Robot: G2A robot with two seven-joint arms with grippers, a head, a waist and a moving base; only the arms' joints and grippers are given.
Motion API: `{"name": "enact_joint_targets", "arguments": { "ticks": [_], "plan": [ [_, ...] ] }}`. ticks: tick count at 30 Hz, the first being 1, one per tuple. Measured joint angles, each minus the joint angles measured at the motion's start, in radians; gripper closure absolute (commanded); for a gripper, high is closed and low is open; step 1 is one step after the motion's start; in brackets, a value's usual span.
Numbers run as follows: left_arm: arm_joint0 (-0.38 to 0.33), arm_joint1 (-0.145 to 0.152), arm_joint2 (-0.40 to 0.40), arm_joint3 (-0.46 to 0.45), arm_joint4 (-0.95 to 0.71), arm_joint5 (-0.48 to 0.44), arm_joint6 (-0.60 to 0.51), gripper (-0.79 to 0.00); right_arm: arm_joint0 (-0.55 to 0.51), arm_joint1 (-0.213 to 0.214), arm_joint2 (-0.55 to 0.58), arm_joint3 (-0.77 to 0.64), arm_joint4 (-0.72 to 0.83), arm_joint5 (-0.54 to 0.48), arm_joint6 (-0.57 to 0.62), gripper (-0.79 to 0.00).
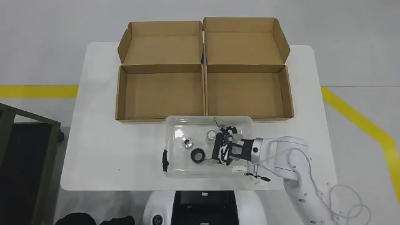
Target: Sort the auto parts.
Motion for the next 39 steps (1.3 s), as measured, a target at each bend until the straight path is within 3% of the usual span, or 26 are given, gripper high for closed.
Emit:
{"name": "enact_joint_targets", "arguments": {
  "ticks": [1,2,6,12,18,23,30,35,39],
  "plan": [
    [0.000,0.000,0.000,0.000,0.000,0.000,0.000,-0.785,0.004,0.001,-0.003,0.005,0.002,0.001,0.004,-0.785],
    [0.000,0.000,0.000,0.000,0.000,0.000,0.000,-0.785,0.008,0.002,-0.005,0.010,0.004,0.004,0.008,-0.733],
    [0.000,0.000,0.000,0.000,0.000,0.000,0.000,-0.785,0.018,0.006,-0.009,0.033,0.020,0.014,0.023,-0.785],
    [0.000,0.000,0.000,0.000,0.000,0.000,0.000,-0.785,0.033,0.012,-0.012,0.061,0.042,0.022,0.034,-0.745],
    [0.000,0.000,0.000,0.000,0.000,0.000,0.000,-0.785,0.051,0.018,-0.024,0.090,0.050,0.027,0.038,-0.514],
    [0.000,0.000,0.000,0.000,0.000,0.000,0.000,-0.785,0.068,0.021,-0.035,0.118,0.058,0.039,0.033,-0.403],
    [0.000,0.000,0.000,0.000,0.000,0.000,0.000,-0.785,0.085,0.027,-0.049,0.143,0.063,0.049,0.028,-0.311],
    [0.000,0.000,0.000,0.000,0.000,0.000,0.000,-0.785,0.093,0.031,-0.056,0.141,0.067,0.049,0.031,-0.018],
    [0.000,0.000,0.000,0.000,0.000,0.000,0.000,-0.785,0.087,0.038,-0.056,0.095,0.057,0.033,0.051,0.000]
  ]
}}
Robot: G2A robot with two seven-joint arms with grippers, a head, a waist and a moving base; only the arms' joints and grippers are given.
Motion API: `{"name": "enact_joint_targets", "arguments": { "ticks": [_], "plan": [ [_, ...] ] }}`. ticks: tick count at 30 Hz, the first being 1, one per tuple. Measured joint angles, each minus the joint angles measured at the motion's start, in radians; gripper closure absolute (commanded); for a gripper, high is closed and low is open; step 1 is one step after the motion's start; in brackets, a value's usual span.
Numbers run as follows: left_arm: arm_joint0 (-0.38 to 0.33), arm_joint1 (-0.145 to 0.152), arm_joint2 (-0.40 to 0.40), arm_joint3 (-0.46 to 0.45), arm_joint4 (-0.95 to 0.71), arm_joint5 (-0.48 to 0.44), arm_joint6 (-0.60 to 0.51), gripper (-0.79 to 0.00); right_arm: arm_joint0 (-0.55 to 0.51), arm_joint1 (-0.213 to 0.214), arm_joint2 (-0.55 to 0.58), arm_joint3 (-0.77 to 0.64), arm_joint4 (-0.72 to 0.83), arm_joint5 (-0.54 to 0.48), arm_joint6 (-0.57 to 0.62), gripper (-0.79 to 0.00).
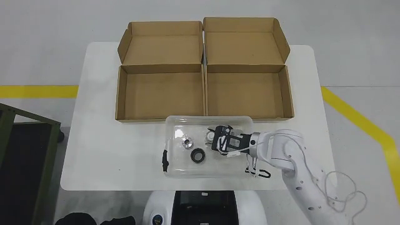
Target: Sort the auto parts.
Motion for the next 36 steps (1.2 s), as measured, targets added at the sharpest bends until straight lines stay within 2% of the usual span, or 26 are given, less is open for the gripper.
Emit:
{"name": "enact_joint_targets", "arguments": {
  "ticks": [7,13,28,36],
  "plan": [
    [0.000,0.000,0.000,0.000,0.000,0.000,0.000,-0.785,-0.022,0.013,0.018,-0.087,0.020,-0.017,-0.007,0.000],
    [0.000,0.000,0.000,0.000,0.000,0.000,0.000,-0.785,-0.033,0.021,0.043,-0.139,0.052,-0.015,-0.065,0.000],
    [0.000,0.000,0.000,0.000,0.000,0.000,0.000,-0.785,0.000,0.015,0.051,-0.015,0.294,0.013,-0.423,0.000],
    [0.000,0.000,0.000,0.000,0.000,0.000,0.000,-0.785,0.008,0.015,0.064,0.011,0.413,-0.046,-0.540,0.000]
  ]
}}
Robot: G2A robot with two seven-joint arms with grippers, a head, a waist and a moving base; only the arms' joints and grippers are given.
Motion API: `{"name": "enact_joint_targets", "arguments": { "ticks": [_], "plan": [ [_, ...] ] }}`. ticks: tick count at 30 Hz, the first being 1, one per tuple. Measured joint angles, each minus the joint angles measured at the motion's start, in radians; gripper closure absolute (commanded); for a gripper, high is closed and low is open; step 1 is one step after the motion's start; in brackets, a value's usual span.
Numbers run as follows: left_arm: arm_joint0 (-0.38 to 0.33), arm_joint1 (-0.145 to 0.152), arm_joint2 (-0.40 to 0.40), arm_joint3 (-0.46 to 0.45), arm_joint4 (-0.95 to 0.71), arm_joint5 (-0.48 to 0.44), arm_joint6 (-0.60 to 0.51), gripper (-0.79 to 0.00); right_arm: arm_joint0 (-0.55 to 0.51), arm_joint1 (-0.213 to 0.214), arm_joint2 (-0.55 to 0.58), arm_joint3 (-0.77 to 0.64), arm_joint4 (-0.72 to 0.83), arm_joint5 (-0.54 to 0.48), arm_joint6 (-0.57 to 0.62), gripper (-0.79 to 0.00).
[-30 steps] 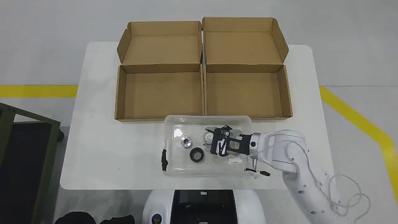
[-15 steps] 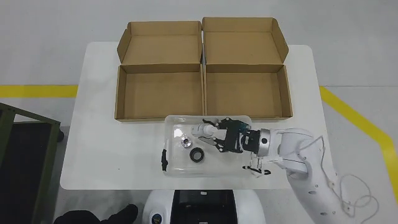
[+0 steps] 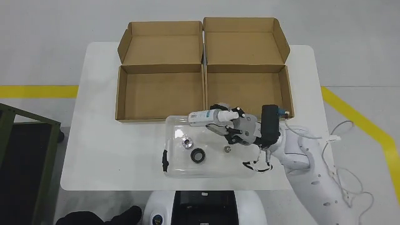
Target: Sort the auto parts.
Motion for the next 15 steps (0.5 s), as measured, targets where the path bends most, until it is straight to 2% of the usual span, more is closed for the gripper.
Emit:
{"name": "enact_joint_targets", "arguments": {
  "ticks": [15],
  "plan": [
    [0.000,0.000,0.000,0.000,0.000,0.000,0.000,-0.785,-0.032,-0.002,0.029,-0.136,0.021,0.059,-0.120,0.000]
  ]
}}
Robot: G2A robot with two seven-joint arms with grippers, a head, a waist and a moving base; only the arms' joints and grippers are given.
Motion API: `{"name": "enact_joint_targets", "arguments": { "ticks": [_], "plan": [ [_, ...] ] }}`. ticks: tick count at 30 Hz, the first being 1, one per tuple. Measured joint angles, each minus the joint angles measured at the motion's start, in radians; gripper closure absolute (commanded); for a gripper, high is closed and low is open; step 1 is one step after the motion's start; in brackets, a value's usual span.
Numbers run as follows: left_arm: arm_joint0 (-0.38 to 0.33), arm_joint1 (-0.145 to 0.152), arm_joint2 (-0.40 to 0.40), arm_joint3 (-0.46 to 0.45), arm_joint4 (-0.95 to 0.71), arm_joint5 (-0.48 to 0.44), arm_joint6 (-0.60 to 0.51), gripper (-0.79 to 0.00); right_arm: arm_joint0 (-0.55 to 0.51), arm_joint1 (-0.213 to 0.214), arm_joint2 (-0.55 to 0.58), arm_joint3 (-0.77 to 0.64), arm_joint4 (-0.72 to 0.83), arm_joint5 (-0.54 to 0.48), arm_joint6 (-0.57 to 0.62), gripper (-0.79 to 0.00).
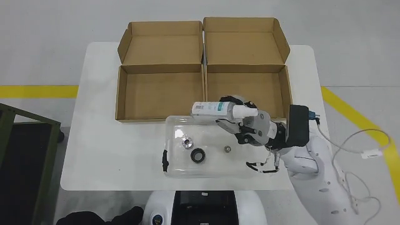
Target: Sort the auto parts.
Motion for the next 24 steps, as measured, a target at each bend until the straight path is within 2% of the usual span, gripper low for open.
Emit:
{"name": "enact_joint_targets", "arguments": {
  "ticks": [13,19,24],
  "plan": [
    [0.000,0.000,0.000,0.000,0.000,0.000,0.000,-0.785,-0.016,0.002,0.030,-0.013,0.023,-0.007,-0.037,0.000],
    [0.000,0.000,0.000,0.000,0.000,0.000,0.000,-0.785,-0.014,0.005,0.043,-0.013,-0.002,-0.004,-0.010,0.000],
    [0.000,0.000,0.000,0.000,0.000,0.000,0.000,-0.785,-0.009,0.005,0.044,0.023,-0.025,0.037,0.014,0.000]
  ]
}}
